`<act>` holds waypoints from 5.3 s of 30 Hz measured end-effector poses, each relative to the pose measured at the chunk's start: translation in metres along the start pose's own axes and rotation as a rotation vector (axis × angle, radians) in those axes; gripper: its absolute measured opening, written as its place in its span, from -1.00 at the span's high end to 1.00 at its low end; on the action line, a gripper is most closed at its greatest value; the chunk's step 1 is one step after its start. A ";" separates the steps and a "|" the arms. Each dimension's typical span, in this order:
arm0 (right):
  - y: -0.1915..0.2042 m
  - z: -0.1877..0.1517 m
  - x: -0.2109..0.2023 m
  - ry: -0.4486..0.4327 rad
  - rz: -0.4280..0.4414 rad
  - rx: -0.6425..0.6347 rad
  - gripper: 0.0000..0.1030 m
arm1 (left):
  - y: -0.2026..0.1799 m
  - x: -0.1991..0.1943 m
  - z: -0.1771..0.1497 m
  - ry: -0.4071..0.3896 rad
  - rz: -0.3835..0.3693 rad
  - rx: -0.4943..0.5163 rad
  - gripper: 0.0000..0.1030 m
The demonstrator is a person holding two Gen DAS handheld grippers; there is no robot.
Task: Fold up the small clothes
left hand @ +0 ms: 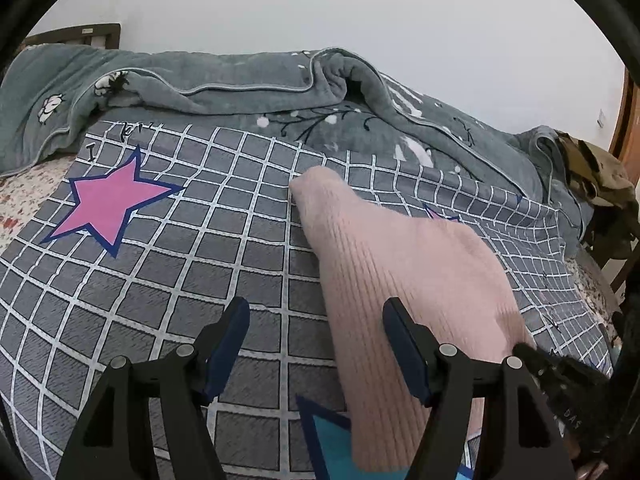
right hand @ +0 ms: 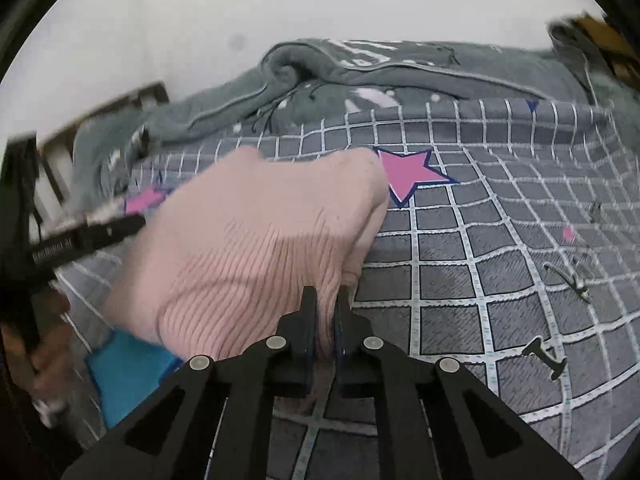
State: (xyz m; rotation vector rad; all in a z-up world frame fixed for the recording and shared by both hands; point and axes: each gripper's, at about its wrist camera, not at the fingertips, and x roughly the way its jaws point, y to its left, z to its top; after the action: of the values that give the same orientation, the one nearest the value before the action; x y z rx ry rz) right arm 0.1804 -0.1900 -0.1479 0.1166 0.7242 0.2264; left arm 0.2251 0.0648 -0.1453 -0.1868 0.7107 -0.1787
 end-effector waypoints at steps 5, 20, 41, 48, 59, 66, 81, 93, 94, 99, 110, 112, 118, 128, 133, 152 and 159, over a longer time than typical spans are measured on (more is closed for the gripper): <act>0.002 0.030 -0.012 -0.062 0.015 -0.005 0.28 | 0.001 -0.001 0.002 -0.003 -0.008 -0.006 -0.32; -0.006 0.052 0.042 -0.040 0.013 0.035 0.75 | -0.003 0.014 0.011 -0.013 0.043 0.016 -0.39; -0.008 0.045 0.048 -0.050 -0.015 0.035 0.68 | -0.001 0.028 0.013 -0.004 0.063 -0.005 -0.48; -0.008 0.044 0.048 -0.054 -0.016 0.031 0.68 | 0.000 0.029 0.011 0.012 0.071 -0.007 -0.49; -0.002 0.043 0.039 -0.096 -0.036 0.018 0.70 | 0.002 0.017 0.004 0.014 0.047 -0.008 -0.49; -0.013 0.041 0.037 -0.094 -0.029 0.072 0.76 | 0.003 0.007 -0.002 0.010 0.040 0.008 -0.48; 0.002 0.025 0.020 -0.059 -0.172 0.003 0.79 | 0.003 -0.003 -0.012 0.025 -0.010 -0.043 -0.47; 0.010 -0.003 -0.038 -0.045 -0.165 0.035 0.56 | -0.028 -0.029 -0.039 0.035 -0.069 -0.004 -0.47; 0.011 -0.005 -0.043 -0.049 -0.166 0.035 0.52 | -0.031 -0.030 -0.043 0.044 -0.068 -0.001 -0.47; 0.016 -0.015 -0.073 -0.050 -0.144 0.027 0.27 | -0.042 -0.039 -0.064 0.063 -0.038 0.035 -0.47; 0.023 -0.021 -0.125 -0.040 -0.183 -0.010 0.14 | -0.052 -0.083 -0.077 0.061 0.041 0.048 -0.46; 0.025 -0.018 -0.135 -0.040 -0.192 -0.003 0.14 | -0.057 -0.095 -0.074 0.054 0.071 0.057 -0.47; 0.034 -0.013 -0.170 -0.078 -0.182 0.002 -0.61 | -0.074 -0.144 -0.061 0.015 0.084 0.064 -0.58; 0.048 -0.009 -0.215 -0.112 -0.176 0.009 -0.72 | -0.100 -0.200 -0.052 -0.028 0.123 0.115 -0.70; 0.048 -0.010 -0.227 -0.121 -0.163 0.020 -0.72 | -0.108 -0.209 -0.051 -0.038 0.141 0.130 -0.70; 0.048 -0.014 -0.240 -0.133 -0.158 0.031 -0.72 | -0.115 -0.207 -0.053 -0.038 0.161 0.153 -0.71; 0.052 -0.012 -0.240 -0.135 -0.155 0.020 -0.72 | -0.115 -0.210 -0.051 -0.045 0.162 0.149 -0.71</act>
State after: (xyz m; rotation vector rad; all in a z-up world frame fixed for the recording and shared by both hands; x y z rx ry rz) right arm -0.0106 -0.1979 0.0067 0.0931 0.5981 0.0628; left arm 0.0241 -0.0049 -0.0245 0.0095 0.6614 -0.0725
